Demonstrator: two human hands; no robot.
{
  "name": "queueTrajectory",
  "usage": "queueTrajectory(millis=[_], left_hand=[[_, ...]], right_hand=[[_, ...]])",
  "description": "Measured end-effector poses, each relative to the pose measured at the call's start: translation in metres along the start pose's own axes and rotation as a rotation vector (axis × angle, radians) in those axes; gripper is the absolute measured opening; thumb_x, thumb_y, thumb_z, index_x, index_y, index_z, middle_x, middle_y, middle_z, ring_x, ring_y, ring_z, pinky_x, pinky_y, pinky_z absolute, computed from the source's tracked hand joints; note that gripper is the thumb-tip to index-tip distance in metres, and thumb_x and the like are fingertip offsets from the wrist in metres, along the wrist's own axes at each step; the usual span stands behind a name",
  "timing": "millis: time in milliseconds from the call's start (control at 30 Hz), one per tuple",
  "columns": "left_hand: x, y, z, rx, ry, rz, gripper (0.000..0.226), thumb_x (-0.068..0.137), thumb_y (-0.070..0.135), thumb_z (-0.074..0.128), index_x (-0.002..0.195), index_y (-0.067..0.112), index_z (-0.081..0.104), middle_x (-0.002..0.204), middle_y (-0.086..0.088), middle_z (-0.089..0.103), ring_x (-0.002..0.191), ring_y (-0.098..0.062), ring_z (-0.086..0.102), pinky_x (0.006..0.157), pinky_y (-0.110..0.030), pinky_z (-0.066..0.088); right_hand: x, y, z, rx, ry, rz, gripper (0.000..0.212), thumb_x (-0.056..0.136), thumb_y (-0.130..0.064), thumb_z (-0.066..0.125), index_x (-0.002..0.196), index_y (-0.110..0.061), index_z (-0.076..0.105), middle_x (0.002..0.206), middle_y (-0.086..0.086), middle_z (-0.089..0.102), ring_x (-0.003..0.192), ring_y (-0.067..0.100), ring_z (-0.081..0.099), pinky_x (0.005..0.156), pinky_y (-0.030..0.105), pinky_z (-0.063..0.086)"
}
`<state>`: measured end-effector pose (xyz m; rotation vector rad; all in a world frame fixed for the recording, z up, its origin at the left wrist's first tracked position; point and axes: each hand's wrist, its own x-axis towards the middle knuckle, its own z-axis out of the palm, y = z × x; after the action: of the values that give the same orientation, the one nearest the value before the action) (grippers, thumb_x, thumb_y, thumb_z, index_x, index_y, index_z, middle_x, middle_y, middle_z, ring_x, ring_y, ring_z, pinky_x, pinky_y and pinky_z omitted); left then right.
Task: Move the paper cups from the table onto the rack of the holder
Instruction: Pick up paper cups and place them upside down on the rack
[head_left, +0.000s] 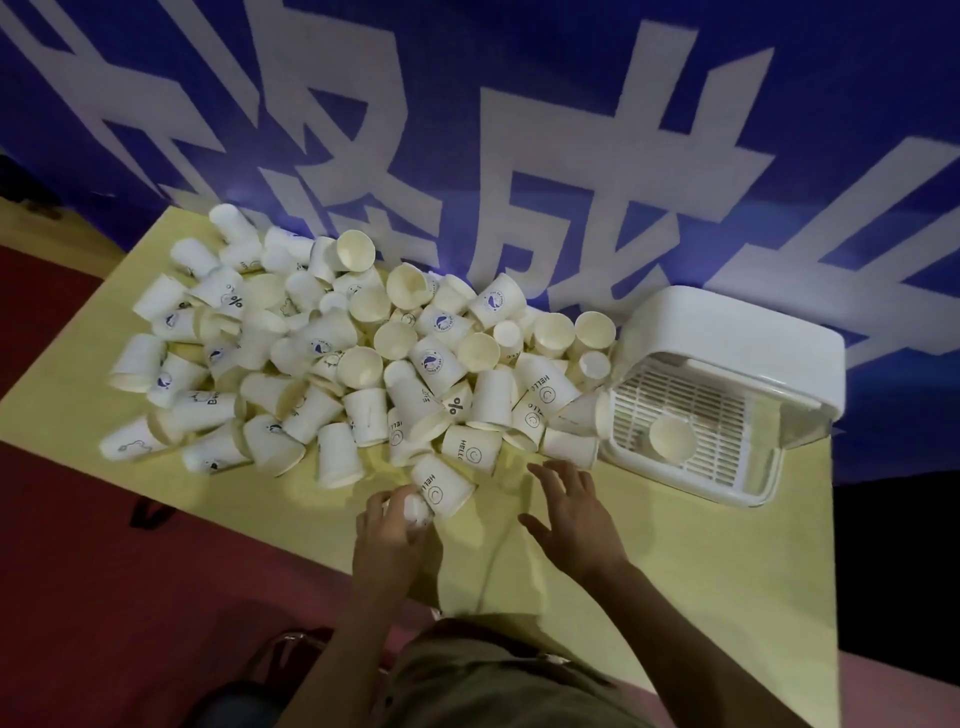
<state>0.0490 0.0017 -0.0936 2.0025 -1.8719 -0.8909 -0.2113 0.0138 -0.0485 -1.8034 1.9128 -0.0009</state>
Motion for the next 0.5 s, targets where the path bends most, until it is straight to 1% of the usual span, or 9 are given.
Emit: queueTrajectory(millis=[100, 233, 300, 333, 367, 433, 500], left_hand=[[0.007, -0.007, -0.009, -0.011, -0.016, 0.015, 0.052, 0.083, 0.033, 0.08, 0.128, 0.014, 0.061, 0.119, -0.01, 0.056, 0.102, -0.034, 0.054, 0.078, -0.045, 0.051], [0.016, -0.021, -0.026, -0.043, -0.083, 0.027, 0.054, 0.076, 0.031, 0.083, 0.12, 0.018, 0.054, 0.11, -0.001, 0.053, 0.093, -0.025, 0.057, 0.07, -0.037, 0.049], [0.018, -0.032, -0.034, -0.036, -0.127, -0.034, 0.055, 0.074, 0.035, 0.085, 0.111, 0.022, 0.046, 0.107, 0.005, 0.047, 0.086, -0.015, 0.054, 0.061, -0.028, 0.043], [0.017, -0.039, -0.038, -0.036, -0.154, -0.078, 0.057, 0.074, 0.037, 0.086, 0.108, 0.025, 0.041, 0.107, 0.008, 0.044, 0.084, -0.011, 0.052, 0.057, -0.021, 0.039], [0.016, -0.045, -0.04, -0.035, -0.181, -0.119, 0.06, 0.073, 0.037, 0.086, 0.106, 0.026, 0.037, 0.107, 0.008, 0.041, 0.084, -0.009, 0.051, 0.055, -0.018, 0.036], [0.012, -0.058, -0.043, -0.013, -0.23, -0.149, 0.061, 0.073, 0.037, 0.084, 0.108, 0.024, 0.036, 0.109, 0.007, 0.038, 0.088, -0.011, 0.052, 0.055, -0.02, 0.04], [0.009, -0.071, -0.041, 0.108, -0.283, -0.089, 0.063, 0.076, 0.039, 0.08, 0.12, 0.015, 0.043, 0.115, 0.003, 0.037, 0.1, -0.014, 0.048, 0.067, -0.022, 0.044]], right_hand=[[0.011, -0.017, 0.013, 0.001, -0.021, 0.024, 0.076, 0.094, -0.056, 0.063, 0.156, -0.027, 0.029, 0.155, 0.002, 0.031, 0.137, 0.027, 0.037, 0.102, 0.042, 0.052], [0.025, -0.05, 0.033, 0.043, -0.012, 0.016, 0.079, 0.089, -0.059, 0.065, 0.153, -0.025, 0.033, 0.144, 0.003, 0.037, 0.127, 0.029, 0.042, 0.09, 0.043, 0.055], [0.029, -0.068, 0.045, 0.056, -0.021, 0.013, 0.08, 0.088, -0.06, 0.066, 0.151, -0.024, 0.033, 0.143, 0.005, 0.037, 0.126, 0.028, 0.042, 0.087, 0.042, 0.055], [0.031, -0.076, 0.052, 0.055, -0.029, 0.022, 0.081, 0.088, -0.06, 0.066, 0.151, -0.023, 0.033, 0.144, 0.006, 0.036, 0.127, 0.028, 0.041, 0.089, 0.042, 0.055], [0.033, -0.082, 0.057, 0.047, -0.036, 0.041, 0.081, 0.088, -0.06, 0.065, 0.152, -0.022, 0.032, 0.146, 0.006, 0.035, 0.129, 0.029, 0.041, 0.093, 0.041, 0.054], [0.037, -0.09, 0.066, 0.037, -0.042, 0.108, 0.081, 0.09, -0.06, 0.062, 0.153, -0.022, 0.029, 0.151, 0.005, 0.032, 0.132, 0.029, 0.039, 0.1, 0.043, 0.05], [0.041, -0.092, 0.073, 0.047, -0.047, 0.166, 0.081, 0.091, -0.06, 0.06, 0.155, -0.024, 0.026, 0.153, 0.003, 0.032, 0.134, 0.029, 0.039, 0.103, 0.045, 0.047]])
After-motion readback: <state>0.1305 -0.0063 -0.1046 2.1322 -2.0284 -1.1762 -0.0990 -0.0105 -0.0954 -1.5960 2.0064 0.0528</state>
